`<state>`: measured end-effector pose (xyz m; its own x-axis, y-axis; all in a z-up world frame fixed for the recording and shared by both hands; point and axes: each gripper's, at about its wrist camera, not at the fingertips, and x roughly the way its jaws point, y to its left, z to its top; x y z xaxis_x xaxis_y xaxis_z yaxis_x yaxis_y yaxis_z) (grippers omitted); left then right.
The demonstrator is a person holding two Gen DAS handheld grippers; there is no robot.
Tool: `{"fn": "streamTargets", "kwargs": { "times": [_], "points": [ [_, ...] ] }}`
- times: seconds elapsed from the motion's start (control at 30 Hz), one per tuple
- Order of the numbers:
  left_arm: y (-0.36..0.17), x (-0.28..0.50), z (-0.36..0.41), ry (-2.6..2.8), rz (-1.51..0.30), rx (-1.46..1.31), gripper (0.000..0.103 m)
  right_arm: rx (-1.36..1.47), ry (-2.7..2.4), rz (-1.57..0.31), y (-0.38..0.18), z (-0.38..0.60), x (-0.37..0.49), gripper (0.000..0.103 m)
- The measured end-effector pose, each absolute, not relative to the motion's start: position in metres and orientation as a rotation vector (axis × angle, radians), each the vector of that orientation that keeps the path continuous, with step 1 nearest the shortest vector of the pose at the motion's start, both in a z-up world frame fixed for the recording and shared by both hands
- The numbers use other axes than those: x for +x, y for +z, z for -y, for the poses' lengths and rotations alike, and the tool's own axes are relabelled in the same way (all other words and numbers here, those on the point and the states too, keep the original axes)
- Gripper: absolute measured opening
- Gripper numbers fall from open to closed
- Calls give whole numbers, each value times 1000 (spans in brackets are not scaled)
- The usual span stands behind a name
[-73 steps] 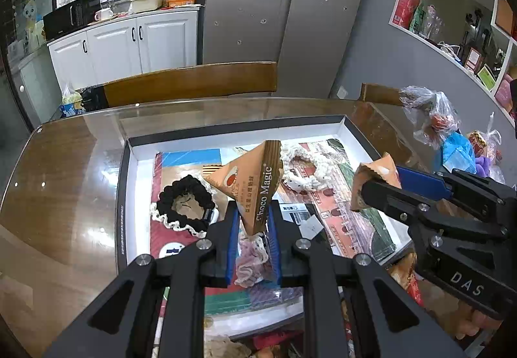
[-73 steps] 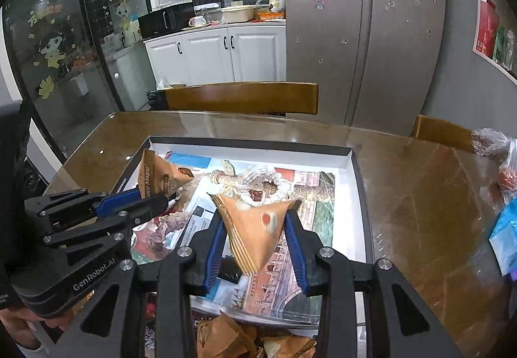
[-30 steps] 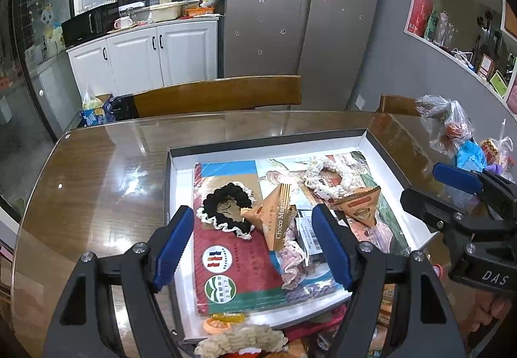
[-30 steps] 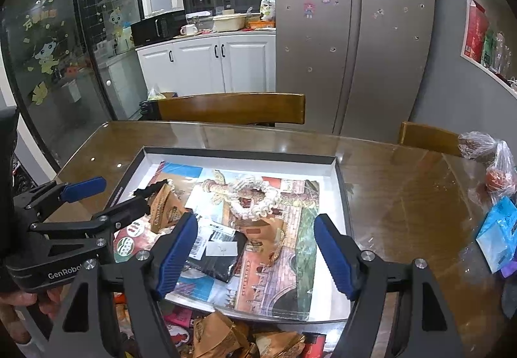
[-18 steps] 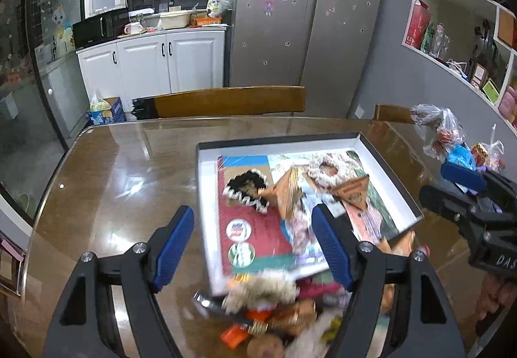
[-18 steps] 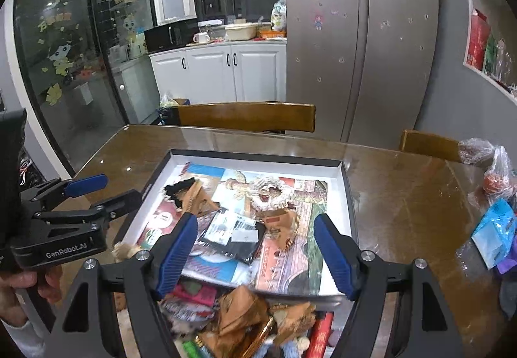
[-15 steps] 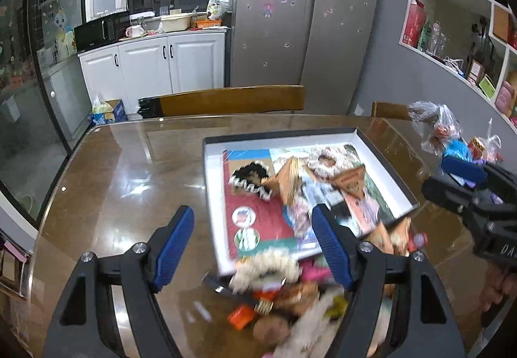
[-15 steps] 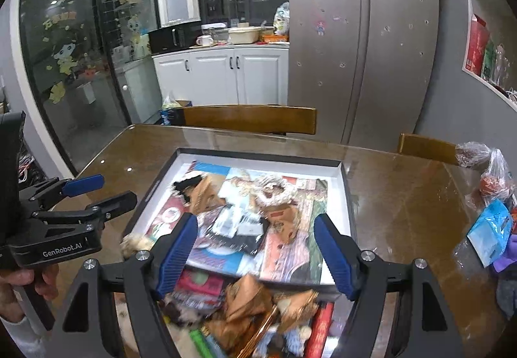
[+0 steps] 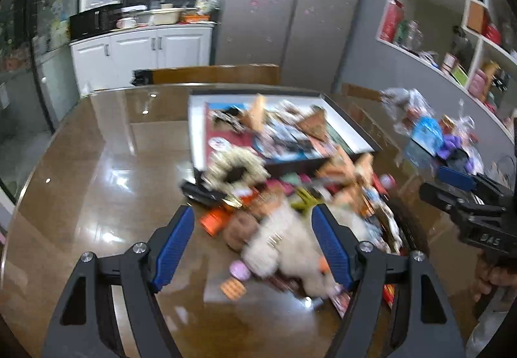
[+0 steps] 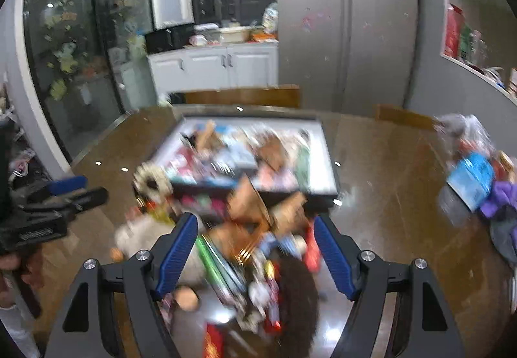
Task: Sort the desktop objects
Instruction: 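Move both grippers back over the heap of items, then grasp the white fluffy plush with the left gripper while the right grasps the brown fuzzy plush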
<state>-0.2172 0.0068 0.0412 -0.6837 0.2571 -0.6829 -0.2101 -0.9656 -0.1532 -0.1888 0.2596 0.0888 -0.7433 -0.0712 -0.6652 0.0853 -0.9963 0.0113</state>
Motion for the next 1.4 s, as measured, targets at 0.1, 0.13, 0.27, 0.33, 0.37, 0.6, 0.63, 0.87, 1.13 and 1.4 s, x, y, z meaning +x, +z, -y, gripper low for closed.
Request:
{"fn": "streamTargets", "kwargs": {
  "times": [0.1, 0.13, 0.27, 0.33, 0.37, 0.6, 0.63, 0.87, 1.13, 1.4],
  "points": [
    [35, -207, -25, 2647, 46, -1108, 76, 1123, -2865, -45, 75, -263, -173, 76],
    [32, -202, -29, 2642, 51, -1112, 76, 1124, -2863, -33, 72, -264, -167, 76],
    [27, -191, -36, 2643, 109, -1120, 76, 1146, -2863, 15, 60, -269, -154, 76],
    [25, -187, -35, 2648, 141, -1129, 76, 1165, -2863, 31, 56, -272, -148, 76],
    [23, -185, -34, 2646, 154, -1131, 76, 1174, -2865, 46, 55, -273, -146, 76],
    [13, -184, -51, 2609, 127, -1166, 76, 1217, -2885, 146, 47, -291, -136, 76],
    [11, -185, -55, 2603, 124, -1170, 76, 1228, -2881, 149, 45, -292, -136, 76],
    [-5, -198, -68, 2555, 157, -1215, 76, 1268, -2868, 133, 32, -297, -143, 76],
    [-17, -211, -79, 2550, 105, -1268, 76, 1312, -2852, 171, 17, -308, -155, 76],
    [-21, -218, -89, 2554, 57, -1286, 76, 1320, -2837, 155, 13, -310, -164, 76]
  ]
}}
